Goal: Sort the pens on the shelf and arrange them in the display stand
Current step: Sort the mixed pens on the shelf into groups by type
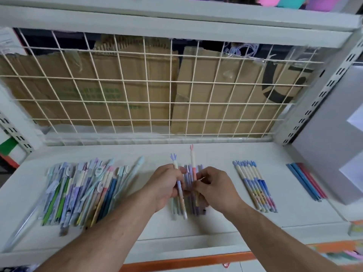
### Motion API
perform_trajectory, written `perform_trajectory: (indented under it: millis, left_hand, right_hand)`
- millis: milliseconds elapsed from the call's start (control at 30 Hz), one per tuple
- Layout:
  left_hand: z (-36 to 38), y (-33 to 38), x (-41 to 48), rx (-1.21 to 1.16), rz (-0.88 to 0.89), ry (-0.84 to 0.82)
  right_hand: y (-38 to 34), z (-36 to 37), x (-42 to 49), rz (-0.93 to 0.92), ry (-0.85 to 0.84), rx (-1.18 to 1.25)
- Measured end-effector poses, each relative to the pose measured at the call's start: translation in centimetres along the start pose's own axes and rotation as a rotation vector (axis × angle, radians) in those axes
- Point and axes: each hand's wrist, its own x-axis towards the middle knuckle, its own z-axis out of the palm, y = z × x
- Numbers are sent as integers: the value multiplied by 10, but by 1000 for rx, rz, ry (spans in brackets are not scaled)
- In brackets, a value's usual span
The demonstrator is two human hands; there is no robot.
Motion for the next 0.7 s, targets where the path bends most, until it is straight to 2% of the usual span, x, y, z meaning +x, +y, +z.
perform_trajectory:
  millis: [100, 200, 500, 700]
  left_hand:
    - [6, -1, 2, 187, 58, 44]
    - [5, -3, 6, 278, 89, 87]
    - [44, -8, 7, 256, 156, 103]
    - [102, -9, 9, 309, 147, 73]
  right_hand:
    - [9, -15, 2, 6, -1, 19]
    - [15, -25, 4, 11, -19, 32]
    - [22, -46, 0, -26, -31, 12]
    - [44, -87, -2, 10, 110, -22]
